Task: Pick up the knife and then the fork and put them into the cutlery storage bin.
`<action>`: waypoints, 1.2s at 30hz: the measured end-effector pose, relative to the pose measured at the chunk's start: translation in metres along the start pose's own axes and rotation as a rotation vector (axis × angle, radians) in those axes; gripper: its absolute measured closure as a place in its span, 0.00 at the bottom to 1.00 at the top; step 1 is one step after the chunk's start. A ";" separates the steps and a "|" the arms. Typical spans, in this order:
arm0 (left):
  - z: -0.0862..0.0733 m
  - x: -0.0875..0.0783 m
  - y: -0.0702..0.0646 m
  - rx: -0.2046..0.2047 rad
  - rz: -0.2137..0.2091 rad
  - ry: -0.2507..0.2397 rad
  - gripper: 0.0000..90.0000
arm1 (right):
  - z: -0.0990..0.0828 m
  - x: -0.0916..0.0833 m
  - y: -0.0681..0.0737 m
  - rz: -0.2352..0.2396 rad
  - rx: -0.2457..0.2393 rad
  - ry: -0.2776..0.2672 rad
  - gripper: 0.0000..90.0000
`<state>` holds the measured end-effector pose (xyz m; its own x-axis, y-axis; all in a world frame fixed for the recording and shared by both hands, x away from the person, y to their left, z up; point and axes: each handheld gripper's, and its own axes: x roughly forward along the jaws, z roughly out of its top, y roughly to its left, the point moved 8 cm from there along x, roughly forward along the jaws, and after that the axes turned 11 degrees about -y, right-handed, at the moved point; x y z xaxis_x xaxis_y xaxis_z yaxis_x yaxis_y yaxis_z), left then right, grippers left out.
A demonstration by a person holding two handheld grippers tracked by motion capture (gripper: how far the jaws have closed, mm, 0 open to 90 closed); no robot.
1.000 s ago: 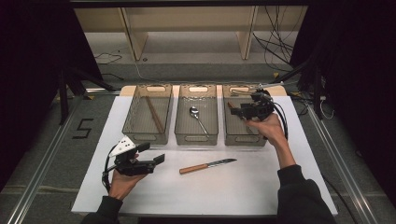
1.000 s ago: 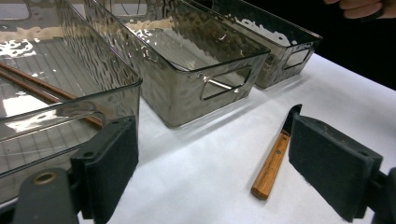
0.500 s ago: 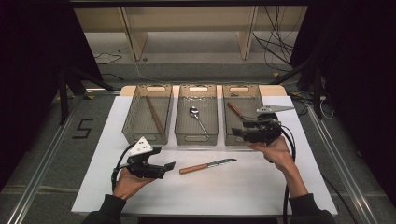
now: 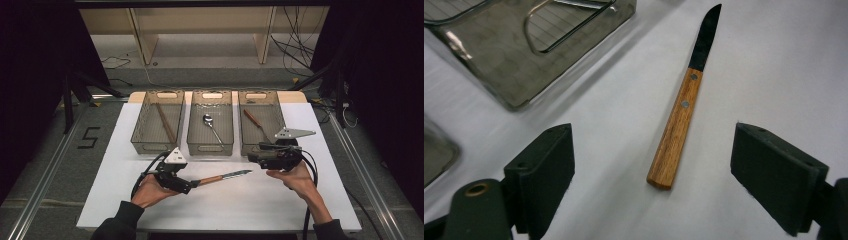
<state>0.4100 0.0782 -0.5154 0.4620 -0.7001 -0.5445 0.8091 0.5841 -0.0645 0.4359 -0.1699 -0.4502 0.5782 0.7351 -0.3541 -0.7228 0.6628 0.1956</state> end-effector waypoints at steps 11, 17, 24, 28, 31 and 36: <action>-0.006 0.019 0.002 0.045 -0.005 0.093 0.28 | -0.013 0.000 0.006 0.009 -0.003 0.015 0.33; -0.009 0.025 0.000 0.073 -0.017 0.139 0.34 | -0.016 0.002 0.009 0.016 -0.005 0.027 0.33; -0.010 0.029 0.000 0.093 -0.023 0.177 0.41 | -0.017 0.003 0.012 0.024 -0.006 0.029 0.33; -0.012 0.033 -0.002 0.084 -0.027 0.188 0.44 | -0.017 0.002 0.013 0.026 -0.007 0.032 0.33; -0.013 0.034 -0.003 0.091 -0.033 0.196 0.46 | -0.018 0.003 0.014 0.028 -0.005 0.035 0.33; -0.013 0.034 -0.004 0.114 -0.040 0.211 0.53 | -0.018 0.003 0.014 0.030 -0.007 0.035 0.33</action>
<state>0.4174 0.0572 -0.5447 0.3529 -0.6135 -0.7065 0.8664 0.4993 -0.0007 0.4210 -0.1610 -0.4650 0.5424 0.7493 -0.3799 -0.7425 0.6391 0.2006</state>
